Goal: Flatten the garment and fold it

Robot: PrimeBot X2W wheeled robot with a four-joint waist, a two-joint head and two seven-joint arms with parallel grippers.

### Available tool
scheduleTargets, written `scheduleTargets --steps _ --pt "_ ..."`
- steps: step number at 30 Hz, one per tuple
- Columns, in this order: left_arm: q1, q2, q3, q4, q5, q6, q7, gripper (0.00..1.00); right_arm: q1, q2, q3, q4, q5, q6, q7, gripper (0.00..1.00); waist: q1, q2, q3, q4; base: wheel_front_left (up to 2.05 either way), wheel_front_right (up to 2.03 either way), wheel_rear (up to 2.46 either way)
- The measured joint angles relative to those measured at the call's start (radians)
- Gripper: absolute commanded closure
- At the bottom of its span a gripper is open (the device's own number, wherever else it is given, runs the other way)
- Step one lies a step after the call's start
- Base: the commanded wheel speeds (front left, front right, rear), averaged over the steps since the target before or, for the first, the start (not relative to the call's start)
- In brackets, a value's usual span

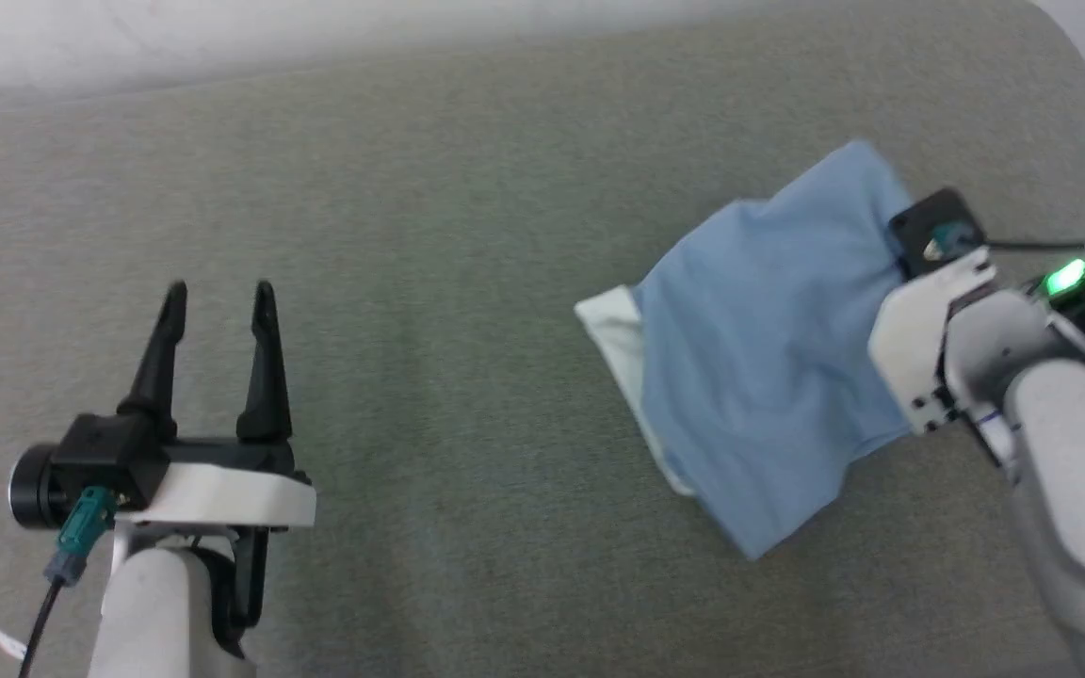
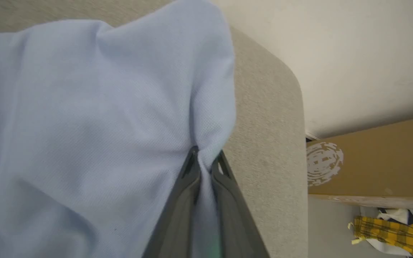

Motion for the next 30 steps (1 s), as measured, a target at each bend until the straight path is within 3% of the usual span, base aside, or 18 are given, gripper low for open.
scheduleTargets --steps 8,17,24,30 --pt "-0.099 0.058 -0.008 -0.031 0.023 -0.001 0.0 0.0 -0.121 -0.077 -0.151 0.125 -0.075 0.0 -0.056 1.0 0.0001 0.0 0.095 -0.105 0.0 0.0 0.0" --pt "-0.146 0.103 -0.034 -0.063 0.047 -0.002 0.012 0.0 -0.215 -0.05 -0.419 0.243 -0.215 0.0 -0.162 1.0 0.0002 0.0 0.227 -0.181 0.0 0.0 0.0" --pt "-0.166 0.124 -0.047 -0.084 0.048 -0.003 0.036 0.0 -0.278 -0.032 -0.609 0.268 -0.34 0.0 -0.235 1.0 0.0002 0.0 0.311 -0.186 0.0 0.0 0.0" --pt "-0.165 0.125 -0.048 -0.092 0.048 -0.002 0.038 0.0 -0.306 -0.003 -0.73 0.314 -0.408 0.0 -0.289 0.99 0.0001 0.0 0.333 -0.148 0.0 0.0 0.0"
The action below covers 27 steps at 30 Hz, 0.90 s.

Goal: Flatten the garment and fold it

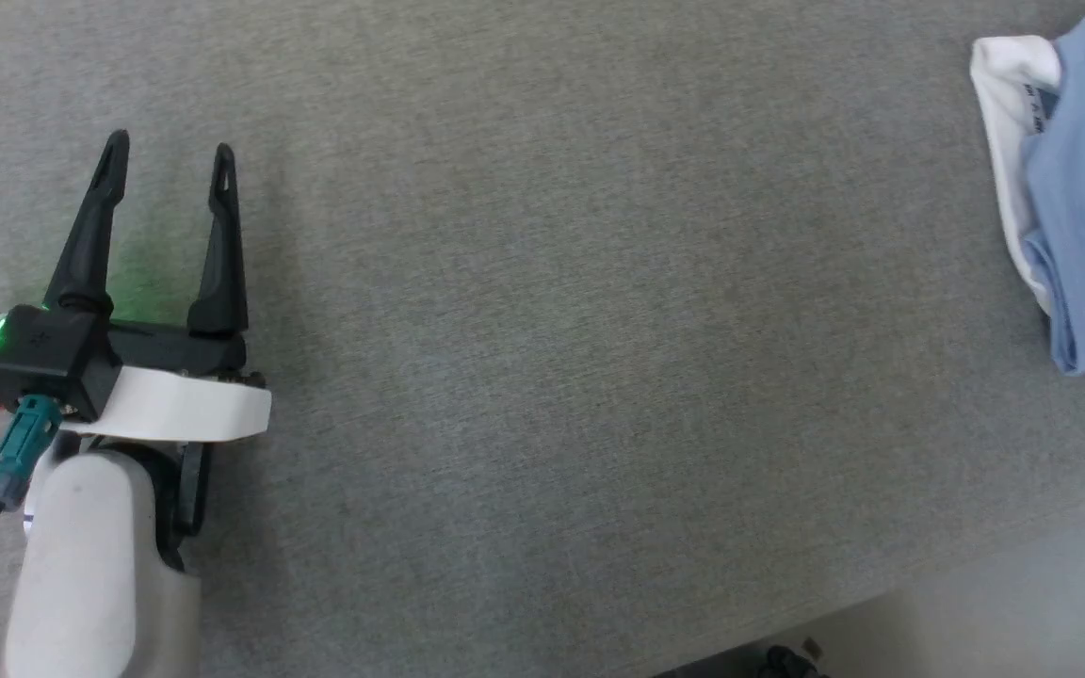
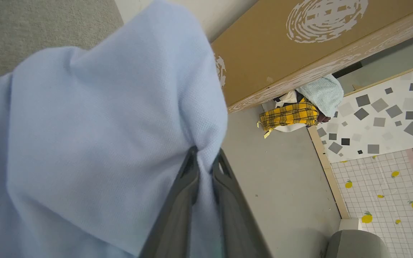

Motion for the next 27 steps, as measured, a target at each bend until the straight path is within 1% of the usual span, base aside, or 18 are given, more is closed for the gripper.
scheduleTargets --steps 1,2,5,8,11,15,19,23,27 --pt "0.001 -0.001 0.0 0.002 0.0 0.0 -0.001 0.0 0.0 0.004 -0.009 0.008 -0.01 0.0 -0.013 0.52 0.0 0.0 -0.002 0.006 0.0 0.0 0.0" --pt "0.003 -0.002 -0.001 0.005 0.0 0.001 -0.002 0.0 -0.002 0.012 -0.029 0.013 -0.011 0.0 -0.028 0.0 0.0001 0.0 -0.006 0.011 0.0 0.0 0.0" --pt "0.007 -0.01 -0.005 0.025 -0.007 0.004 -0.011 0.0 -0.002 0.016 -0.045 0.031 -0.012 0.0 -0.084 0.0 -0.0001 0.0 -0.029 0.024 0.0 0.0 0.0" --pt "0.027 -0.032 -0.014 0.049 -0.02 0.011 -0.023 0.0 0.005 0.008 -0.044 0.051 0.01 0.0 -0.143 0.0 -0.0002 0.0 -0.066 0.035 0.0 0.0 0.0" --pt "0.053 -0.058 -0.021 0.075 -0.029 0.019 -0.029 0.0 0.026 -0.004 -0.019 0.061 0.053 0.0 -0.197 0.0 -0.0003 0.0 -0.112 0.048 0.0 0.0 0.0" --pt "0.087 -0.084 -0.029 0.11 -0.067 0.02 -0.037 0.0 0.07 -0.007 0.042 0.046 0.143 0.0 -0.248 0.0 -0.0003 0.0 -0.182 0.071 0.0 0.0 0.0" --pt "0.121 -0.106 -0.037 0.13 -0.103 0.017 -0.037 0.0 0.136 0.001 0.118 -0.026 0.258 0.0 -0.29 0.0 -0.0005 0.0 -0.254 0.1 0.0 0.0 0.0" --pt "0.141 -0.118 -0.044 0.154 -0.136 0.014 -0.038 0.0 0.229 0.025 0.198 -0.15 0.381 0.0 -0.31 0.0 -0.0005 0.0 -0.318 0.139 0.0 0.0 0.0" --pt "0.154 -0.128 -0.063 0.184 -0.145 0.007 -0.038 0.0 0.345 0.049 0.266 -0.285 0.49 0.0 -0.312 0.0 -0.0004 0.0 -0.365 0.191 0.0 0.0 0.0"
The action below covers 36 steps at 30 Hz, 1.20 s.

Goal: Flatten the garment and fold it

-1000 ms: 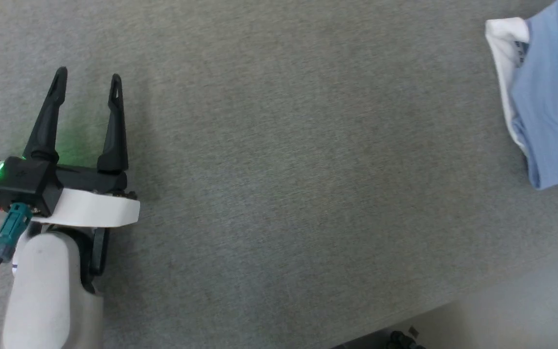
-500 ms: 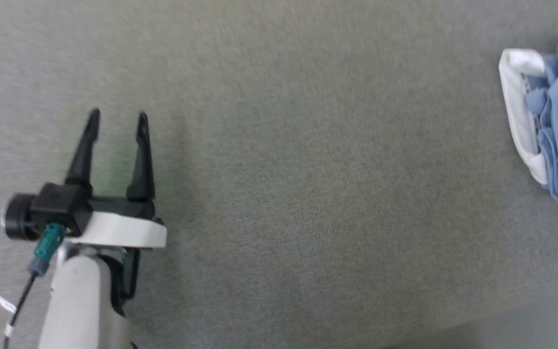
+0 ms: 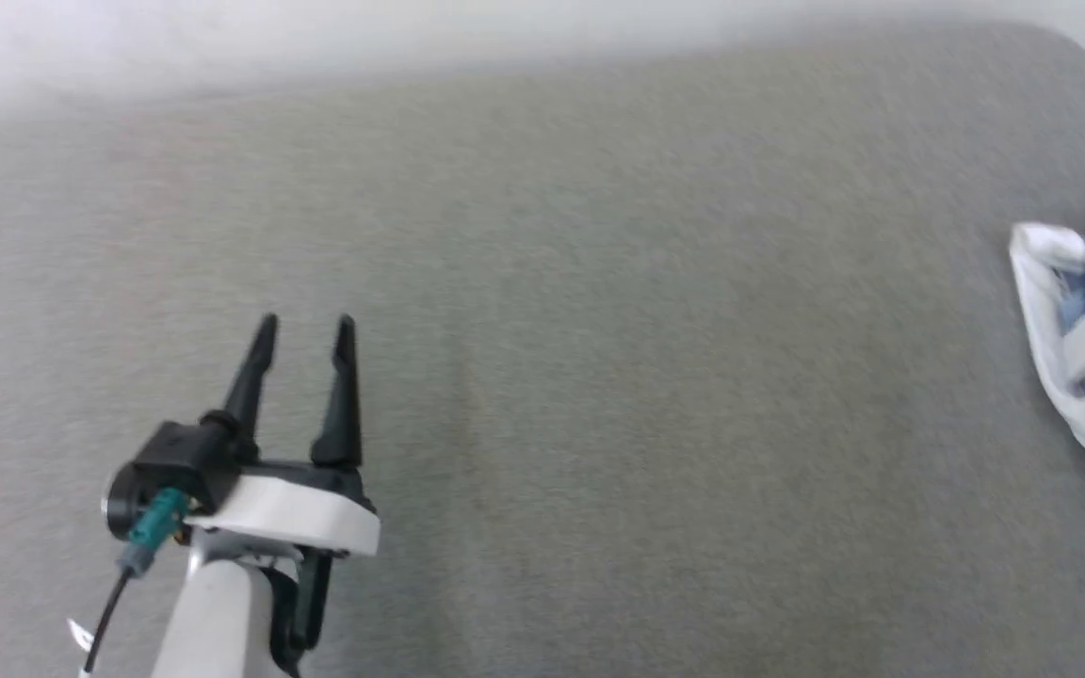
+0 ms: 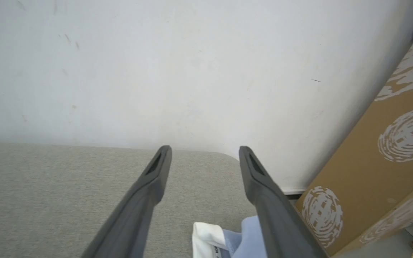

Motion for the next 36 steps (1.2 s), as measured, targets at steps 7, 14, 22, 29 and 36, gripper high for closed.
scheduleTargets --steps 7,14,22,29,36 --pt "0.018 -0.005 -0.008 0.032 -0.013 -0.006 0.0 0.0 0.172 0.082 0.075 -0.172 0.081 0.0 -0.013 0.0 0.0 0.0 -0.072 0.079 0.0 0.0 0.0" --pt "0.057 -0.01 -0.008 0.039 -0.013 0.002 0.0 0.0 0.304 0.137 0.127 -0.222 0.087 0.0 -0.074 0.0 0.0 0.0 -0.13 0.125 0.0 0.0 0.0" --pt "0.1 -0.014 -0.019 0.056 -0.012 0.011 0.0 0.0 0.419 0.165 0.158 -0.216 0.08 0.0 -0.12 0.0 0.0001 0.0 -0.176 0.141 0.0 0.0 0.0" --pt "0.121 -0.015 -0.031 0.066 -0.012 0.017 0.0 0.0 0.462 0.167 0.172 -0.198 0.119 0.0 -0.135 0.0 0.0002 0.0 -0.193 0.146 0.0 0.0 0.0" --pt "0.135 -0.015 -0.045 0.066 -0.019 0.03 0.0 0.0 0.463 0.167 0.177 -0.184 0.143 0.0 -0.145 0.0 0.0002 0.0 -0.191 0.144 0.0 0.0 0.0"
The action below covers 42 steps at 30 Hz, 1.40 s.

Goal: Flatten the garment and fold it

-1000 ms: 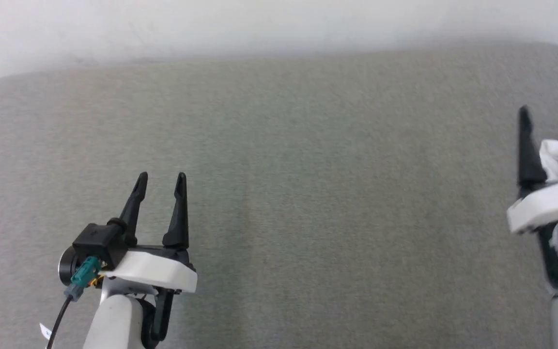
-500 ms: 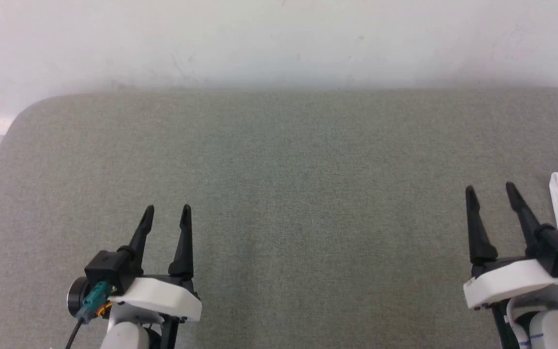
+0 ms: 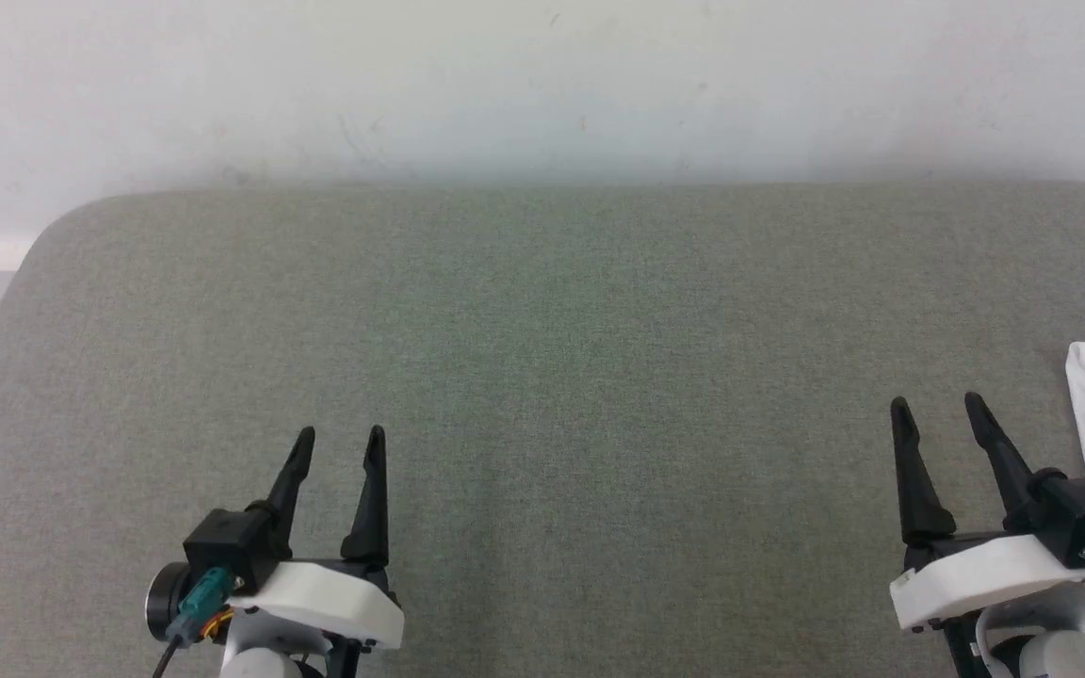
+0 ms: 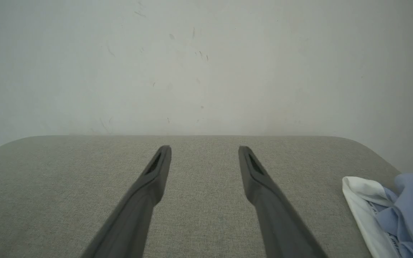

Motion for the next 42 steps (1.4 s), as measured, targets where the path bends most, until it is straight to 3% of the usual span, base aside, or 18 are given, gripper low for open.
scheduleTargets --steps 5,6,42 --pt "0.0 0.0 -0.007 0.004 -0.006 0.007 0.0 0.0 0.0 0.0 0.004 0.01 0.008 0.0 -0.002 0.0 0.0 0.0 0.003 0.0 0.0 0.0 0.0" --pt "0.0 0.0 -0.007 0.005 -0.006 0.007 0.0 1.0 0.0 0.0 0.006 0.011 0.007 0.0 -0.002 1.0 0.0 0.0 0.002 0.0 0.0 0.0 0.0" --pt "0.0 0.001 0.0 -0.029 0.025 0.013 0.047 1.0 0.0 -0.001 0.019 -0.002 -0.011 0.0 0.035 1.0 0.0001 0.0 -0.001 -0.007 0.0 0.0 0.0"
